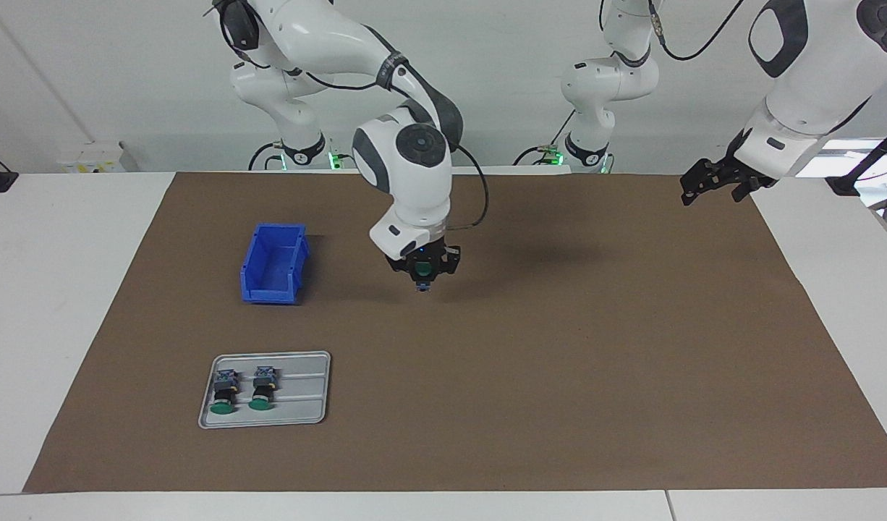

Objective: Place and press button with both arms
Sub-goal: 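Carry the green button with the right gripper toward the blue bin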

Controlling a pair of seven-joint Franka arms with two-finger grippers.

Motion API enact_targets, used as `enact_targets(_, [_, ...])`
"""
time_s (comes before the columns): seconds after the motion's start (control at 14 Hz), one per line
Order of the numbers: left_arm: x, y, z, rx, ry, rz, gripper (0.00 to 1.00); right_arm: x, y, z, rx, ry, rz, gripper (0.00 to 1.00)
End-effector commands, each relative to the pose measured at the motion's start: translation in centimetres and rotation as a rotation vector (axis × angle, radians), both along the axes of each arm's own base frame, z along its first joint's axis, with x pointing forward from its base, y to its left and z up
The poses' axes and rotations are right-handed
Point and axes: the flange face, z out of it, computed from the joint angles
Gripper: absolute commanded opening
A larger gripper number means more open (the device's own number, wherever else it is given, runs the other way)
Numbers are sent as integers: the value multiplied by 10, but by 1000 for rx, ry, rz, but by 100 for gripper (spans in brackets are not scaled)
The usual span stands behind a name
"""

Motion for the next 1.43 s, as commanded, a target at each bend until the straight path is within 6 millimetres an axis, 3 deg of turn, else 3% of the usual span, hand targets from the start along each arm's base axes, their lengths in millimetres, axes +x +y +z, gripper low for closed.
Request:
enact_targets(0.0, [-7, 2, 1, -5, -17, 1, 100, -2, -48, 36, -29, 14, -4, 15])
enact_targets(0.29, [-7, 2, 1, -5, -17, 1, 100, -4, -129, 79, -60, 24, -91, 15])
enact_targets(0.57, [-6, 2, 1, -6, -19, 1, 100, -20, -212, 90, -98, 59, -272, 16])
enact_targets(1.0, [-7, 2, 1, -5, -17, 1, 100, -46, -305, 60, -76, 110, -734, 16])
enact_targets(1.21, [-7, 2, 1, -5, -17, 1, 100, -61, -327, 37, -72, 74, -826, 17])
enact_targets(1.35, [-6, 2, 1, -5, -17, 1, 100, -69, -327, 22, -68, 44, -867, 17])
